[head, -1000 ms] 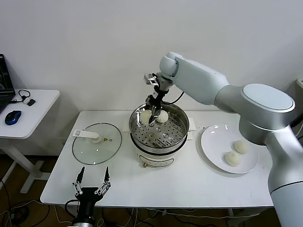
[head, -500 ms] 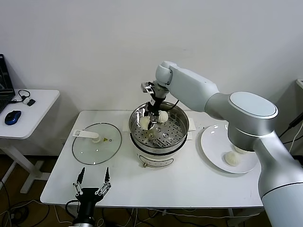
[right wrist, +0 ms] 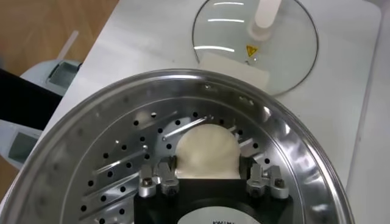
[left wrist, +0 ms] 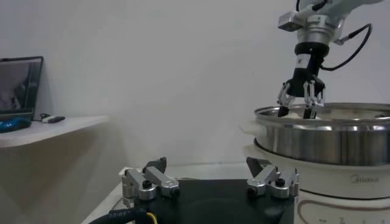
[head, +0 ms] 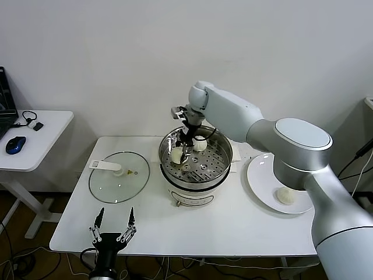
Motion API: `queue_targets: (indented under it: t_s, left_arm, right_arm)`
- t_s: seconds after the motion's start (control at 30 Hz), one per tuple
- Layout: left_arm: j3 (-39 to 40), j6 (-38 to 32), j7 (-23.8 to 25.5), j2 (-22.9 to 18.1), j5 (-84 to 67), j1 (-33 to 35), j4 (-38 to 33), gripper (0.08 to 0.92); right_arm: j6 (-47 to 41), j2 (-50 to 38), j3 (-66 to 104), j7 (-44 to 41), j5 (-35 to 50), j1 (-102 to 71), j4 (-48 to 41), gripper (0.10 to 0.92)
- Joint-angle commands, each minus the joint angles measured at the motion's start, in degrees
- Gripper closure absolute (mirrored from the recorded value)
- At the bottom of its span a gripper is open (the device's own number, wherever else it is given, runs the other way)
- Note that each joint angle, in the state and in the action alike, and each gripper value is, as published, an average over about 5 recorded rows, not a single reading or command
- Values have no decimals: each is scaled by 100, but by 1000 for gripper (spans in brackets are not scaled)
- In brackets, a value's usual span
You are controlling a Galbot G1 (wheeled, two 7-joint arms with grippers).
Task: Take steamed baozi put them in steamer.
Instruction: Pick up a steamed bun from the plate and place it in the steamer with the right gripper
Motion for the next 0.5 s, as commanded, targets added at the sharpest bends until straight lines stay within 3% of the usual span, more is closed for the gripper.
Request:
queue_targets:
  t_s: [0.03,0.27,0.5]
  left_arm:
    - [0,-1,3,-6,-8,2,-1,177]
    - [-18,-18,3,-14,-18,24,5,177]
    - [-5,-1,3,-25,-6,15,-10,177]
  right_arm:
    - [54,48,17,40,-79,-43,-62,324]
    - [104,-46,65,33,-86,-28,-9,210]
    - [118,-364,30,-8,35,119,444,203]
